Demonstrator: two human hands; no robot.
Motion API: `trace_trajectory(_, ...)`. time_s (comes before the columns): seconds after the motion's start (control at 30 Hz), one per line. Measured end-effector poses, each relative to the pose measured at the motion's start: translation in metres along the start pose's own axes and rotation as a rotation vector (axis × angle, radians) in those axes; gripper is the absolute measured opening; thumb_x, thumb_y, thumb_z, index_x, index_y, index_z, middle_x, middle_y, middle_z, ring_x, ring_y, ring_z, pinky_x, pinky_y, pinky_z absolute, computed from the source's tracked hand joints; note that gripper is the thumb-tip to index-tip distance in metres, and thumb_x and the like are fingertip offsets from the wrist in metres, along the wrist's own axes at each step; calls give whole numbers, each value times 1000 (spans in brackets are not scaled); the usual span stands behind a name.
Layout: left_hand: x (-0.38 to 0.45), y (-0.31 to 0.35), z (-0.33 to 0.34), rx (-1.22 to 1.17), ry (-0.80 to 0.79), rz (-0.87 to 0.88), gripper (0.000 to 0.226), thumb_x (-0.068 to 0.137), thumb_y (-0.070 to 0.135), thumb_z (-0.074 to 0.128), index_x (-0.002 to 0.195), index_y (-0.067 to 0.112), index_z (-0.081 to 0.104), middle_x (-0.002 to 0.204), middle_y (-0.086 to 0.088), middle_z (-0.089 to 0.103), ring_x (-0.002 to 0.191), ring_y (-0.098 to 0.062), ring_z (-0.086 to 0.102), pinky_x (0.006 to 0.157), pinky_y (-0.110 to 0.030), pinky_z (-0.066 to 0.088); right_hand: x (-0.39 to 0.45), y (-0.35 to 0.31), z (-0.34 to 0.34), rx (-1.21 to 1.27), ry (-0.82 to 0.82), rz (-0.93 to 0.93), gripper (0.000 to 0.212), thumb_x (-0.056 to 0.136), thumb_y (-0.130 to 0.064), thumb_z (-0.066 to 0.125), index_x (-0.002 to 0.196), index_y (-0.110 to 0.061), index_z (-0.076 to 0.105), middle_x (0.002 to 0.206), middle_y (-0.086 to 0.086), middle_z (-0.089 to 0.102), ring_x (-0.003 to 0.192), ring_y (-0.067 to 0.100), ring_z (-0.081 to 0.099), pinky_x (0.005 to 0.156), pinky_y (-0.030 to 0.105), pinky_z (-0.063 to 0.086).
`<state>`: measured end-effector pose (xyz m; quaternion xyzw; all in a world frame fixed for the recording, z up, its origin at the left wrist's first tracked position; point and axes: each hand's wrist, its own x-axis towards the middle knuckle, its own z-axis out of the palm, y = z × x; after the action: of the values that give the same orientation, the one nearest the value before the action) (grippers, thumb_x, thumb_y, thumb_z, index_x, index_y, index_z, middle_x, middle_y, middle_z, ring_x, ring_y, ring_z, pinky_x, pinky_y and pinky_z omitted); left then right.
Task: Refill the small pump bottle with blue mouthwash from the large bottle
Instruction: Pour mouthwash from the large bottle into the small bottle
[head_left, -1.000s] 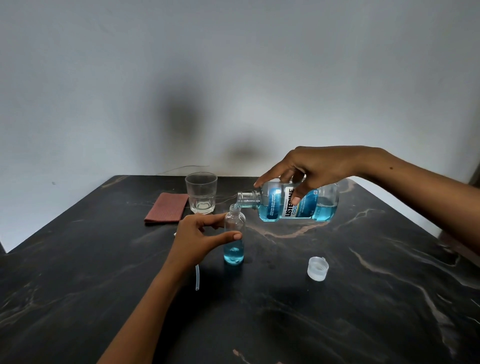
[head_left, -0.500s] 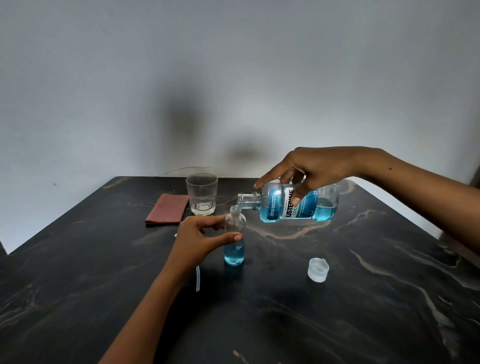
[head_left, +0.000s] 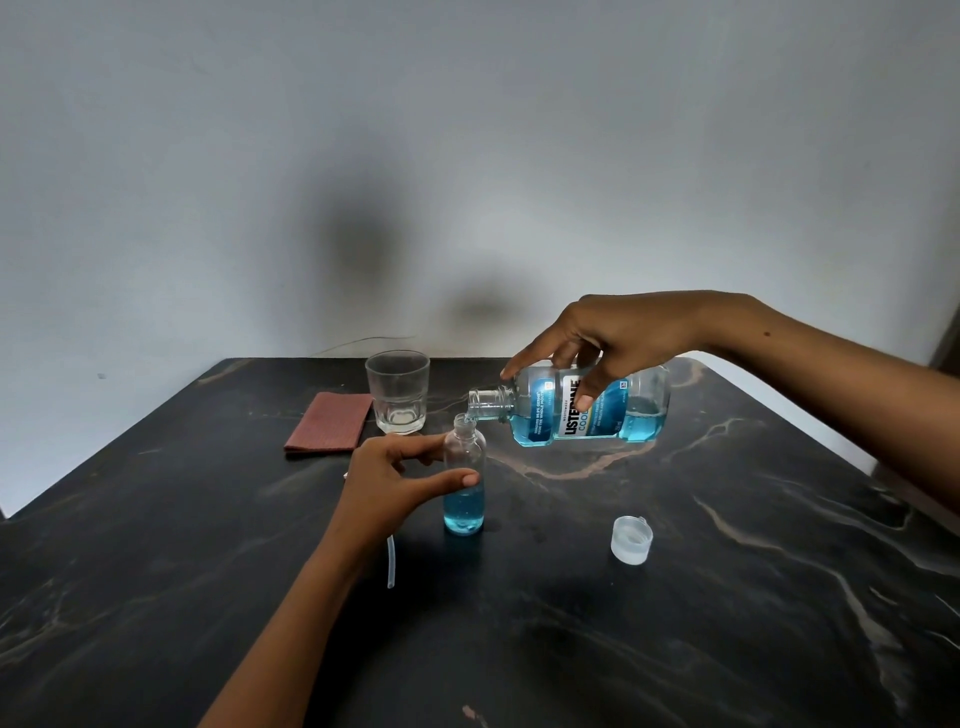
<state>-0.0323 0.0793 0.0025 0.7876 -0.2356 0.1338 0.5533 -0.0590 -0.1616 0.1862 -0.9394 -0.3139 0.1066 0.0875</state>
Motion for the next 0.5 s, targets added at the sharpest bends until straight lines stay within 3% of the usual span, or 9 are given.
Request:
trace_trajectory(0.13,-1,0,0,4,3,0,51,53,46,81,100,29,73,86,17,71,81,3,63,67,-15,44,0,-2,0,-1,-8,9,63,78,0,72,136,-14,50,105,-22,66,84,-12,65,78,8,51)
trace_trajectory(0.27,-1,2,0,0,-7,-8,49,53,48,80,99,32,72,85,17,71,78,3,62,66,-16,43,0,-4,-2,-15,-14,21,63,79,-1,72,136,-14,49,113,-9,66,87,-11,65,82,11,52)
trace_trajectory(0.4,0,2,0,8,5,-9,50,54,45,82,100,27,74,86,14,72,79,2,63,66,-16,43,0,-6,-3,-23,-26,22,62,78,0,72,135,-13,51,98,-31,64,85,-11,66,79,8,51)
trace_trajectory(0.5,-1,2,0,8,4,-5,50,54,45,82,100,27,74,85,14,72,78,1,63,68,-19,45,-1,-5,-3,-25,-34,25,64,78,2,72,136,-14,50,91,-37,62,80,-14,65,75,6,50)
